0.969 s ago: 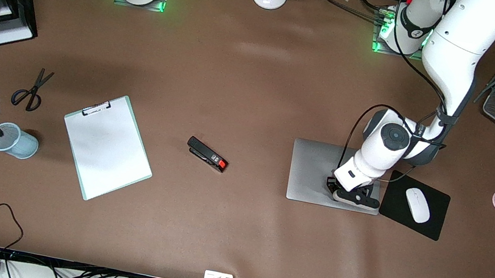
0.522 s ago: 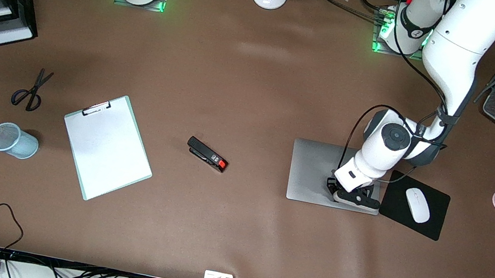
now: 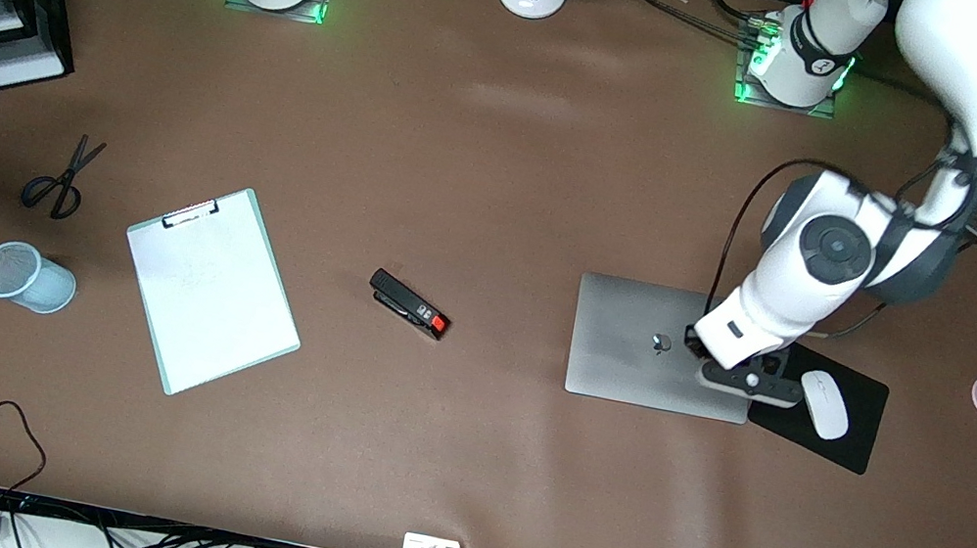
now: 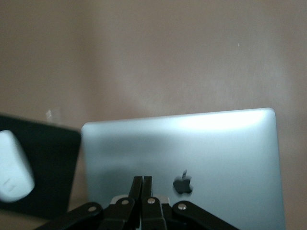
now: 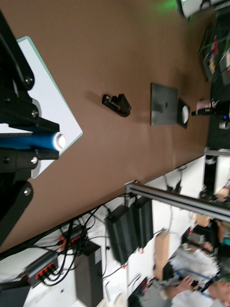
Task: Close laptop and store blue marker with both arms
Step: 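Press the lid shut with the left gripper and withdraw it, then lower the marker into the light blue cup and open the right gripper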
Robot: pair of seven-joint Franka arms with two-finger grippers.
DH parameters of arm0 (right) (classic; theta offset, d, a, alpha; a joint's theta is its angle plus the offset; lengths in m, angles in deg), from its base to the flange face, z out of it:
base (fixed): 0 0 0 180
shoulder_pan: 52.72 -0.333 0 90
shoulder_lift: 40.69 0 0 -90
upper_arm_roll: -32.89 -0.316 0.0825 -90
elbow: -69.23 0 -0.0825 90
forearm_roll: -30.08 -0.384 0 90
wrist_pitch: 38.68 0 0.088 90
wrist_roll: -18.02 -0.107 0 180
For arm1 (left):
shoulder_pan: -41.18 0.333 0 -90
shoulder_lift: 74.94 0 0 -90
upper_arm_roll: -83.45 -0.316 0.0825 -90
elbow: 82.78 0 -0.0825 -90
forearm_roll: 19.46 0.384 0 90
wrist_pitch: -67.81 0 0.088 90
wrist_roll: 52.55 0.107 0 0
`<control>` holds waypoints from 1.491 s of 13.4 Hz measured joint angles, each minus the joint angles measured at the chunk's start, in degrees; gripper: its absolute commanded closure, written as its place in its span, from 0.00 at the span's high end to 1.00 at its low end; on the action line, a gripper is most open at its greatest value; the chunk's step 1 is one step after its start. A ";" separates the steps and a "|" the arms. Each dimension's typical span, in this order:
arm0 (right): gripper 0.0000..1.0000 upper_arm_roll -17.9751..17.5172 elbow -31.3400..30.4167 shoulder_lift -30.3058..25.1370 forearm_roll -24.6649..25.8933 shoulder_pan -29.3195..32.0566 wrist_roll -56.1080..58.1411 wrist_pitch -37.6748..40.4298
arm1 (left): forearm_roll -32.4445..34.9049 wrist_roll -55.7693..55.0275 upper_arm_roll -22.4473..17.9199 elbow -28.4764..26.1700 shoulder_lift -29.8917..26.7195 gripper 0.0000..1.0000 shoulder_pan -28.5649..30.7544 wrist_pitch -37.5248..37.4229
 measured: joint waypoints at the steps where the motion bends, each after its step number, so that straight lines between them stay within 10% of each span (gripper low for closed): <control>1: 0.00 -0.01 1.97 2.24 -0.89 1.21 1.94 1.52 | 0.00 1.45 0.13 1.53 -1.54 0.14 0.08 -5.54; 7: 0.00 -0.10 9.07 10.79 -3.45 4.68 6.56 5.12 | -0.39 9.84 0.56 10.19 -8.96 1.00 3.85 -31.52; 20: 0.00 -0.40 9.86 20.07 -3.53 6.47 7.89 5.85 | -3.76 17.75 0.13 8.59 -19.69 1.00 12.44 -35.93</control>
